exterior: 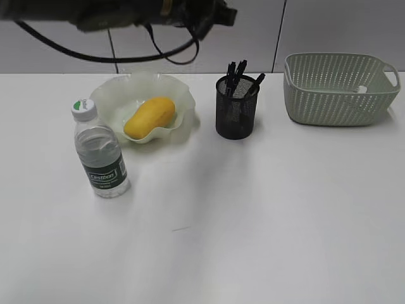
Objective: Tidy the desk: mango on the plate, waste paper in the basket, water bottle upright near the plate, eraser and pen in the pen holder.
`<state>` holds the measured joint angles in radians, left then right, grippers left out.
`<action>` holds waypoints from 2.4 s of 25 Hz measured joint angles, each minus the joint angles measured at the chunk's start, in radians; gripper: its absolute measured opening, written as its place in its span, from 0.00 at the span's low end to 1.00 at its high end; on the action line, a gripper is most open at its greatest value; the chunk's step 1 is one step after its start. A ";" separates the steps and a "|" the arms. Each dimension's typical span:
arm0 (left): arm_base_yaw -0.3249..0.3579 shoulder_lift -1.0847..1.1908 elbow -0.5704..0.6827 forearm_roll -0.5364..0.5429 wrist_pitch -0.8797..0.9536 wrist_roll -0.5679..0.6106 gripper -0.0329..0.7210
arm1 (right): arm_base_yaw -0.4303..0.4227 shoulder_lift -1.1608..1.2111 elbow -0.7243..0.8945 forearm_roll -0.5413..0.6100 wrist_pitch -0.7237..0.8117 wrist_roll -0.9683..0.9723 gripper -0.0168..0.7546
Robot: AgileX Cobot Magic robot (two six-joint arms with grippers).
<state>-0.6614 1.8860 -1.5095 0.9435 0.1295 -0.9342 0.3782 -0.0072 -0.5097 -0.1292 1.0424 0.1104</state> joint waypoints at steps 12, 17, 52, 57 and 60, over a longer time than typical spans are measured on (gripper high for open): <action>-0.131 -0.740 0.415 -0.690 0.601 0.614 0.51 | 0.000 0.000 0.000 0.000 0.000 0.000 0.50; -0.132 -1.199 0.636 -0.716 0.796 0.616 0.67 | 0.000 0.000 0.000 0.000 0.000 0.000 0.51; 0.129 -1.841 0.971 -0.850 0.926 0.754 0.58 | -0.154 0.003 0.000 0.001 -0.001 0.000 0.58; 0.407 -1.892 0.971 -0.840 0.929 0.754 0.57 | -0.303 0.002 0.000 0.000 -0.001 0.000 0.58; 0.429 -1.892 0.971 -0.839 0.930 0.754 0.57 | -0.322 0.000 0.000 0.000 -0.001 0.000 0.58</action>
<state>-0.2328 -0.0063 -0.5389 0.1045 1.0593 -0.1797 0.0567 -0.0073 -0.5095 -0.1295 1.0410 0.1104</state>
